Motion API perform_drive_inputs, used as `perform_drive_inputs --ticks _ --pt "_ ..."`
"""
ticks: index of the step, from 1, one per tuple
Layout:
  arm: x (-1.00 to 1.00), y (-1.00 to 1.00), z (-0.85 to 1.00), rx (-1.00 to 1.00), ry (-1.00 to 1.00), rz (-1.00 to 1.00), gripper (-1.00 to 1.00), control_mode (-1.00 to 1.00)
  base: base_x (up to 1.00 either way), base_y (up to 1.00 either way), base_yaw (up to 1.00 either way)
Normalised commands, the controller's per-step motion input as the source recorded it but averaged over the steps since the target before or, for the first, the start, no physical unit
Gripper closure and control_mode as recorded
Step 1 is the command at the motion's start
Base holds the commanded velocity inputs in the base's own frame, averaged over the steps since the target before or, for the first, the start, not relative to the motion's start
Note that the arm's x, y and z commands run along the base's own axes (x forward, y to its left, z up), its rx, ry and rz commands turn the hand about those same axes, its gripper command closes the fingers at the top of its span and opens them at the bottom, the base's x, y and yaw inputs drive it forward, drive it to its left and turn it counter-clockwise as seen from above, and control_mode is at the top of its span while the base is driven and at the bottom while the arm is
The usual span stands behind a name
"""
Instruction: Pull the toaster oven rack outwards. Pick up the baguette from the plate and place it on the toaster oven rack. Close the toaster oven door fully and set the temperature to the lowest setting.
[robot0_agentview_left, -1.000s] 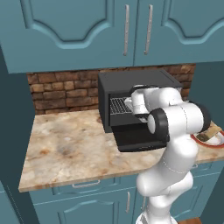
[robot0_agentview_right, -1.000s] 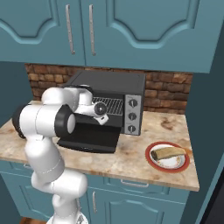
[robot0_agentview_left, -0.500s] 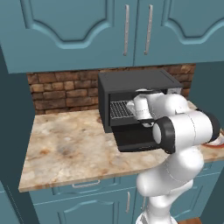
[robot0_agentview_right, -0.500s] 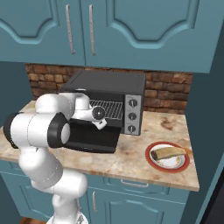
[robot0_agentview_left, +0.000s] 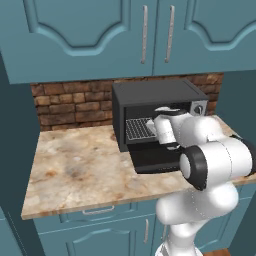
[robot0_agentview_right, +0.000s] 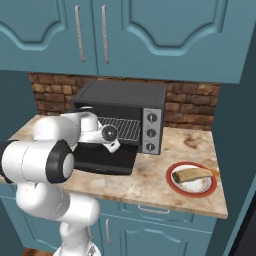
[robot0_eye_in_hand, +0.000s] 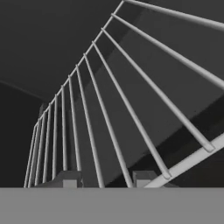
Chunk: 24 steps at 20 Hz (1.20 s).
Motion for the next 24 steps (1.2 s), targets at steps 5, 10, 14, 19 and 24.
perform_drive_inputs --ticks 5,10,14,19,24 --pt "-0.43 -0.01 0.02 -0.07 0.04 0.02 1.0 -1.0 0.0 0.0 0.0" --pt "-0.34 0.0 0.01 -0.06 0.0 0.05 1.0 -1.0 0.0 0.0 0.0" --pt "-0.28 0.0 0.0 -0.07 0.03 0.02 1.0 -1.0 0.0 0.0 0.0" --pt "0.0 0.0 0.0 -0.15 0.23 0.02 1.0 -1.0 0.0 0.0 0.0" --pt "0.0 0.0 0.0 -0.23 0.38 0.03 1.0 -1.0 0.0 0.0 0.0"
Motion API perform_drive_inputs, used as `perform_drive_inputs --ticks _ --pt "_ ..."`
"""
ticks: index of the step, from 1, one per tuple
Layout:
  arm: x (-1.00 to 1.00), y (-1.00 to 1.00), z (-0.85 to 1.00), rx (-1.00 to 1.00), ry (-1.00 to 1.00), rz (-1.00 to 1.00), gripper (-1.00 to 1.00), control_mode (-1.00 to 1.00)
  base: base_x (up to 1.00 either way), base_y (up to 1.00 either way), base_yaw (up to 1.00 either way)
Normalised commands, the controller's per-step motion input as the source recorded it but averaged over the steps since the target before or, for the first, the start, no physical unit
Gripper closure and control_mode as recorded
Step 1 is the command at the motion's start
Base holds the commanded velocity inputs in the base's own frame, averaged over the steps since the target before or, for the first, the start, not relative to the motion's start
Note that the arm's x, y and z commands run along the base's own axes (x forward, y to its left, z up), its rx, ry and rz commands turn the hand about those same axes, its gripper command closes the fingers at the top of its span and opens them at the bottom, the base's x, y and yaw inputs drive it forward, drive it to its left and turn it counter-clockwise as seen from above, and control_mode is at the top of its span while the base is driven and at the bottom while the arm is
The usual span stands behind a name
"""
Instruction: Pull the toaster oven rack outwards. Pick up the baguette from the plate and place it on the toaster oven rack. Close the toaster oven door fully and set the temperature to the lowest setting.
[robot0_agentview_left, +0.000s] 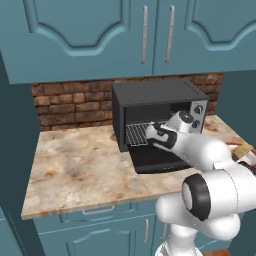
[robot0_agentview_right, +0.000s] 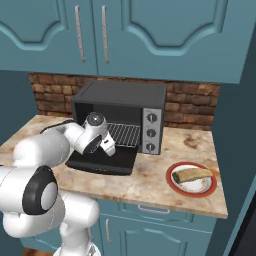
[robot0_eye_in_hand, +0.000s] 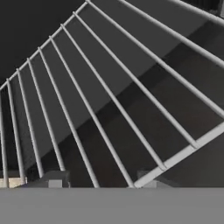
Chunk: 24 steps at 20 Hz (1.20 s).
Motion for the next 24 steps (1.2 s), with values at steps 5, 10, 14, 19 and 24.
perform_drive_inputs --ticks 5,10,14,19,24 --pt "0.0 0.0 -0.12 -0.26 0.42 0.03 1.0 -1.0 0.0 0.0 0.0" --pt "-0.32 0.0 -0.37 -0.08 0.13 0.04 1.0 -1.0 0.0 0.0 0.0" --pt "-0.47 0.0 -0.38 -0.07 0.07 0.05 1.0 -1.0 0.0 0.0 0.0" --pt "-0.59 0.0 -0.48 -0.07 0.04 0.05 1.0 -1.0 0.0 0.0 0.0" --pt "-0.71 0.0 -0.34 -0.02 0.0 0.04 1.0 -1.0 0.0 0.0 0.0"
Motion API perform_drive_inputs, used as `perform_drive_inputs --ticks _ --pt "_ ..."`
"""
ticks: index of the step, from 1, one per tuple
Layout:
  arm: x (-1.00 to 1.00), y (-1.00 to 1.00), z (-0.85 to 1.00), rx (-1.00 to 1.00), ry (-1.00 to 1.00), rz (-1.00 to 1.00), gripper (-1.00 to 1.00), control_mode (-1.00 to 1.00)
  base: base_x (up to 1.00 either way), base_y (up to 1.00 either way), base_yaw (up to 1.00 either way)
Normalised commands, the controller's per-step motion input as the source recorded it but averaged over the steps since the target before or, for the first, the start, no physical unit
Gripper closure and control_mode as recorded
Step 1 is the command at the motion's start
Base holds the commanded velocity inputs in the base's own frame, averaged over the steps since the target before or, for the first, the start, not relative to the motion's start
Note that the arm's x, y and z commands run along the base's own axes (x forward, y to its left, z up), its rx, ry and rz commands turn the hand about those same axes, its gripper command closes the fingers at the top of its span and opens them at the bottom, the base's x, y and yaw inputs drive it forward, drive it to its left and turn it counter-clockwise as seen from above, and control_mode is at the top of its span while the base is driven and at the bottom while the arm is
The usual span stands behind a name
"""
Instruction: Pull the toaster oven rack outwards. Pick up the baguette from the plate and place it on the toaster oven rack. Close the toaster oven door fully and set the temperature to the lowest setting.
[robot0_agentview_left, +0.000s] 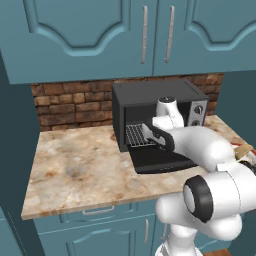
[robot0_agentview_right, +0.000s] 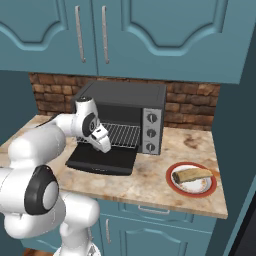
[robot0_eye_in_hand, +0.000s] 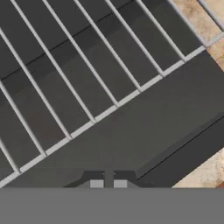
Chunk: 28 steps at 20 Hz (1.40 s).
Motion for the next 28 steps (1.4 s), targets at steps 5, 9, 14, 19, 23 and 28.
perform_drive_inputs --ticks 5,9,14,19,23,28 --pt "-0.69 -0.04 0.36 0.1 -0.24 0.05 1.0 -1.0 0.0 0.0 0.0" --pt "-0.59 -0.15 0.93 0.05 -0.22 0.08 1.0 -1.0 0.0 0.0 0.0" --pt "-0.23 -0.08 0.39 -0.02 0.0 0.0 -1.0 -1.0 0.0 0.0 0.0" --pt "-0.15 -0.1 0.21 -0.03 0.07 -0.01 -1.0 -1.0 0.0 0.0 0.0" --pt "-0.01 -0.88 0.42 0.0 0.13 0.0 -1.0 -1.0 0.0 0.0 0.0" --pt "-0.1 -0.97 0.3 0.03 0.19 -0.07 -1.0 -1.0 0.0 0.0 0.0"
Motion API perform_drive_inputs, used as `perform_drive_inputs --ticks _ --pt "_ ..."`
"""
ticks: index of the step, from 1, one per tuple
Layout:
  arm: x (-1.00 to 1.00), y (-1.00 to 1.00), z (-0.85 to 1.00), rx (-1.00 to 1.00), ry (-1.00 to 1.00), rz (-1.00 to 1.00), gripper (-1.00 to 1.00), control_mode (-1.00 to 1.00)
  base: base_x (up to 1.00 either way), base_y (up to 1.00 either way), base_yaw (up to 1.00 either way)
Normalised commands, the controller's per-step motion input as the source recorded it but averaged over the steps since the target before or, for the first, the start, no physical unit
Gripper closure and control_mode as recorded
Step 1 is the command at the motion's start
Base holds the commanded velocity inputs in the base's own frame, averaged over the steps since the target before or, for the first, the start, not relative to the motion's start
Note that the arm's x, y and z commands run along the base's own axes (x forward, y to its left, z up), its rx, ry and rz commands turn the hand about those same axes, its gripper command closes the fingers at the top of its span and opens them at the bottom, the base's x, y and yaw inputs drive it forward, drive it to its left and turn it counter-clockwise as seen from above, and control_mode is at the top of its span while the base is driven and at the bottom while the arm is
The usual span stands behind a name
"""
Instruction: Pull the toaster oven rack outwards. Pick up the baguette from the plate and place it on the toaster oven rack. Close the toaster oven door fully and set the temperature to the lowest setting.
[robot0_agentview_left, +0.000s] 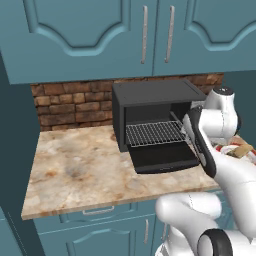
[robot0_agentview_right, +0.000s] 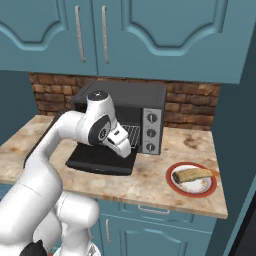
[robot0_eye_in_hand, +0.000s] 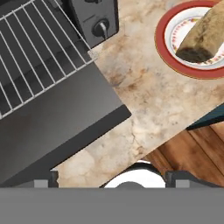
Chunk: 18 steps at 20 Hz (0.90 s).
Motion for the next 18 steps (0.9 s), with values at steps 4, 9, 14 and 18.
perform_drive_inputs --ticks 4,9,14,18 --pt "0.0 -1.0 -0.06 0.1 0.11 -0.01 -1.0 -1.0 0.0 0.0 0.0" --pt "0.0 -1.0 -0.32 0.14 0.06 0.0 -1.0 -1.0 0.0 0.0 0.0" --pt "0.05 -0.74 -0.6 0.02 0.06 -0.01 -1.0 -1.0 0.0 0.0 0.0" --pt "0.15 -0.55 -0.45 0.0 0.06 -0.01 -1.0 -1.0 0.0 0.0 0.0"
